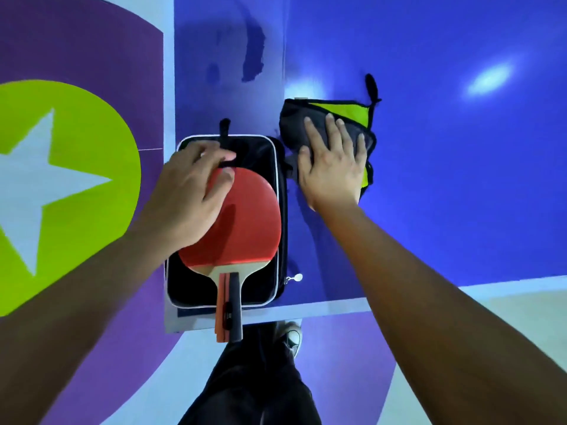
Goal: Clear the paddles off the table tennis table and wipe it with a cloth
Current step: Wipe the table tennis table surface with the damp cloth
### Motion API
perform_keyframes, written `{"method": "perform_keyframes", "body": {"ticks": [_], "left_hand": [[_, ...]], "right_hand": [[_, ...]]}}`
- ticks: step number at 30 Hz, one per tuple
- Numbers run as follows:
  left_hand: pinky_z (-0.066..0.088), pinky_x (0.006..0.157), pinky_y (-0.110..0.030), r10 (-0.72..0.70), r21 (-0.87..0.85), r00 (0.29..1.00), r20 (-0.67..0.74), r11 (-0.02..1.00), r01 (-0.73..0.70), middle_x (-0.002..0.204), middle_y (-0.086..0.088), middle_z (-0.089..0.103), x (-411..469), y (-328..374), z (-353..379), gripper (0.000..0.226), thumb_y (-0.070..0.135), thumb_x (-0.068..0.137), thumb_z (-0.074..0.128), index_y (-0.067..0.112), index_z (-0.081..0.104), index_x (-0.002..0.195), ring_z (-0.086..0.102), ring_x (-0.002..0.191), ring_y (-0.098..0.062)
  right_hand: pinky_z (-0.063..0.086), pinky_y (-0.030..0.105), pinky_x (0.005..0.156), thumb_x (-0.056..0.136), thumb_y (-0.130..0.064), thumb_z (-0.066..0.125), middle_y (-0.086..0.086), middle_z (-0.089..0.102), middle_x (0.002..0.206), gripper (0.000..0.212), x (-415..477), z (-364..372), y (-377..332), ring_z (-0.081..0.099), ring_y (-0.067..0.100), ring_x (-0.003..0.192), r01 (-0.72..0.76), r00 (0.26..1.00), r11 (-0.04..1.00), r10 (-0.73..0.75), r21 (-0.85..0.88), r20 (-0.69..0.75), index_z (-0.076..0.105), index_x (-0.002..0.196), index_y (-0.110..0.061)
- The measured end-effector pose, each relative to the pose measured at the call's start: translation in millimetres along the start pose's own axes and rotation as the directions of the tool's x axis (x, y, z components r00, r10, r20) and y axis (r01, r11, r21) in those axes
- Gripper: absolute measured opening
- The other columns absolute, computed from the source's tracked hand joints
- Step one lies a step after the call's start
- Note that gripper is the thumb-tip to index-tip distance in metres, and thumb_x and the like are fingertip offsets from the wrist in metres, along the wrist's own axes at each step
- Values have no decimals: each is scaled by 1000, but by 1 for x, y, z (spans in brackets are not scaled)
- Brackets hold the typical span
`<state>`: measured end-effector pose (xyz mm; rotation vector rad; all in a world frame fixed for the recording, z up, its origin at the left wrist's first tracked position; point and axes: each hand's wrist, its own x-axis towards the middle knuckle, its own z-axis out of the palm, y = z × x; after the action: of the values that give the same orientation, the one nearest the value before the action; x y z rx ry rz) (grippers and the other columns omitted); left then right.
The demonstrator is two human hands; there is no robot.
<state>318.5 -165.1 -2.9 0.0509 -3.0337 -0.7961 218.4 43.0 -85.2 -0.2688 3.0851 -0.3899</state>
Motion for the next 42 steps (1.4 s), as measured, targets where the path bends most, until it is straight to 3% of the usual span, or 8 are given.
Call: {"method": "perform_keyframes", "body": {"ticks": [6, 13, 21, 24, 28, 31, 36, 42], "left_hand": [[33, 115, -40, -30, -5, 998, 49, 1000, 31, 147, -12, 50, -50, 4, 9, 51, 40, 99, 39, 12, 60, 135, 48, 135, -29], [35, 113, -45, -59, 17, 998, 23, 998, 59, 148, -7, 47, -50, 0, 18, 44, 36, 99, 41, 18, 56, 136, 44, 136, -29], [37, 109, -38, -132, -152, 991, -26, 980, 126, 140, -3, 52, -37, -8, 12, 44, 40, 100, 36, 18, 63, 127, 51, 122, -26], [37, 112, -40, -151, -134, 988, -17, 980, 147, 147, -6, 47, -23, -19, 7, 45, 40, 100, 38, 19, 61, 133, 48, 129, -25], [33, 116, -35, -88, -141, 996, 36, 986, 92, 145, 0, 52, -6, -48, 5, 47, 39, 103, 32, 21, 61, 135, 44, 138, -21], [32, 115, -34, -3, -86, 1000, 27, 996, 6, 140, -2, 57, 1, -63, 5, 42, 34, 104, 35, 18, 66, 128, 44, 139, -22], [34, 117, -40, -23, -102, 997, 72, 994, 30, 150, 0, 50, -6, -66, 4, 44, 33, 105, 32, 19, 67, 129, 33, 148, -19], [34, 115, -39, -61, -94, 996, 69, 993, 67, 147, 2, 53, -2, -62, 0, 43, 33, 104, 33, 22, 68, 126, 39, 144, -20]], "right_hand": [[11, 52, 126, 104, -44, 32, 3, 30, 167, 54, -110, -4, 6, 21, 19, 155, -74, 997, 996, 73, -42, -22, 31, 158, -39], [14, 51, 127, 104, -41, 38, 3, 34, 165, 54, -185, -1, 8, 24, 19, 155, -46, 996, 998, 43, -41, -74, 38, 157, -34], [12, 47, 127, 103, -44, 32, 0, 30, 166, 55, -67, -12, 33, 24, 20, 154, -138, 986, 990, 137, -13, -90, 38, 156, -35], [10, 49, 127, 105, -42, 32, 3, 26, 168, 54, 12, -14, 32, 21, 22, 155, -161, 983, 987, 158, -19, -89, 35, 158, -34], [14, 52, 126, 106, -42, 29, 6, 27, 167, 55, 87, -13, 14, 23, 23, 155, 110, 993, 992, -113, -67, -38, 34, 159, -30], [15, 50, 126, 107, -43, 27, 4, 26, 168, 54, 112, -7, -6, 23, 20, 155, 398, 917, 914, -395, -77, 58, 34, 159, -31], [13, 53, 126, 107, -46, 28, 0, 22, 169, 53, 143, 6, -81, 17, 17, 157, 674, 720, 739, -658, 9, 221, 32, 159, -35], [14, 49, 125, 108, -47, 33, -3, 26, 168, 50, 151, 29, -168, 21, 16, 156, 863, 489, 505, -838, 7, 242, 35, 157, -37]]}}
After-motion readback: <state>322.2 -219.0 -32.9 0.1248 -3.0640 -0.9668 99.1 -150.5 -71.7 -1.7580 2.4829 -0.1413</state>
